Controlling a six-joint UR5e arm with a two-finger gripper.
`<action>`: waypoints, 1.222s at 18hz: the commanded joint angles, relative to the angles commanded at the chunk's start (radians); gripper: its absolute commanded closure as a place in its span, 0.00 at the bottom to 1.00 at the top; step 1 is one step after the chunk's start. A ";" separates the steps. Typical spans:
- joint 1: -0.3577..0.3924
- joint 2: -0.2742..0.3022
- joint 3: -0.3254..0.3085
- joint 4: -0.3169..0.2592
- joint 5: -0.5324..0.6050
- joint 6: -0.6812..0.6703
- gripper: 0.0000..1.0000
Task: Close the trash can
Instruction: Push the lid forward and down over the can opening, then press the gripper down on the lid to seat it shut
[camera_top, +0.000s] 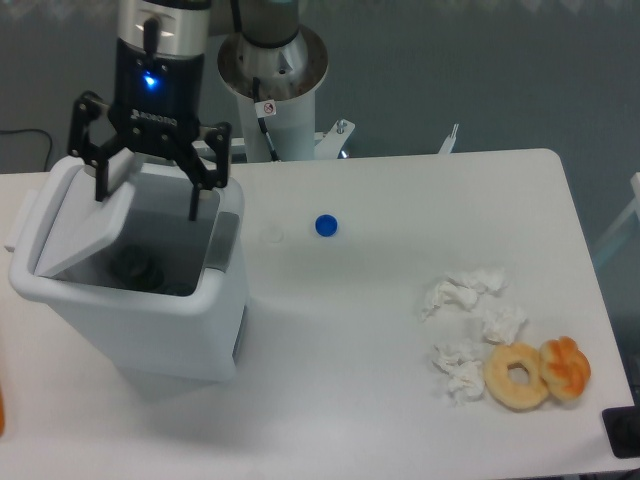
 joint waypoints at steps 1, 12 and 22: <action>0.009 0.000 0.000 0.000 0.000 0.000 0.00; 0.035 -0.041 -0.014 -0.005 0.002 0.049 0.00; 0.048 -0.041 -0.048 -0.017 0.002 0.087 0.00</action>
